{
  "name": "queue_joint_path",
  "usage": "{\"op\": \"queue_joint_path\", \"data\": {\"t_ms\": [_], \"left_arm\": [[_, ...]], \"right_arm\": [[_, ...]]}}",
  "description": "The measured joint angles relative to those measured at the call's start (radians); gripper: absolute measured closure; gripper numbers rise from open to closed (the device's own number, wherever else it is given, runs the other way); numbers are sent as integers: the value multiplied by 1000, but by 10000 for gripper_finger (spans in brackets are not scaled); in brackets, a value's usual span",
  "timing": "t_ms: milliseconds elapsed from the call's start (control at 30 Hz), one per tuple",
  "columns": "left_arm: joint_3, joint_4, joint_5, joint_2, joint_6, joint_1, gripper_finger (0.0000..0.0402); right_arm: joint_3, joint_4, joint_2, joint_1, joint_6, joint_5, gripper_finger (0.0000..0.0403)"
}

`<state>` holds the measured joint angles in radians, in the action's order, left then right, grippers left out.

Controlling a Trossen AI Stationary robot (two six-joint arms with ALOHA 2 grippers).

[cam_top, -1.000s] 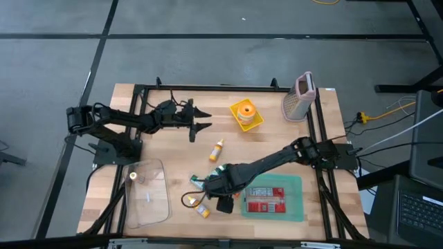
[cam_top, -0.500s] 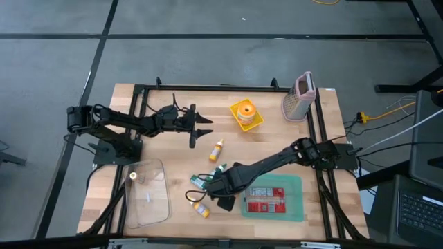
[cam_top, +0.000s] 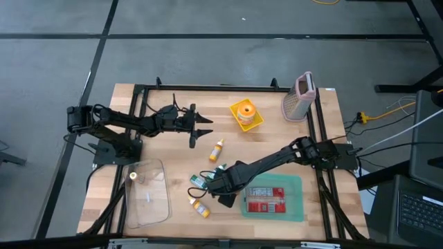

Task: Pick & Place Food Item
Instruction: Put the orange food coloring bottle into the transparent bin

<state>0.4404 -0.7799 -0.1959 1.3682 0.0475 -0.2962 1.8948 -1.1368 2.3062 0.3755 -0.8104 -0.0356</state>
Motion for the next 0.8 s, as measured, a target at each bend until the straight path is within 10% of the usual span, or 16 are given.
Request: {"op": "queue_joint_path", "data": {"t_ms": [800], "left_arm": [[0, 21, 4, 0, 10, 0, 219]], "right_arm": [[-9, 30, -5, -27, 38, 29, 336]]}}
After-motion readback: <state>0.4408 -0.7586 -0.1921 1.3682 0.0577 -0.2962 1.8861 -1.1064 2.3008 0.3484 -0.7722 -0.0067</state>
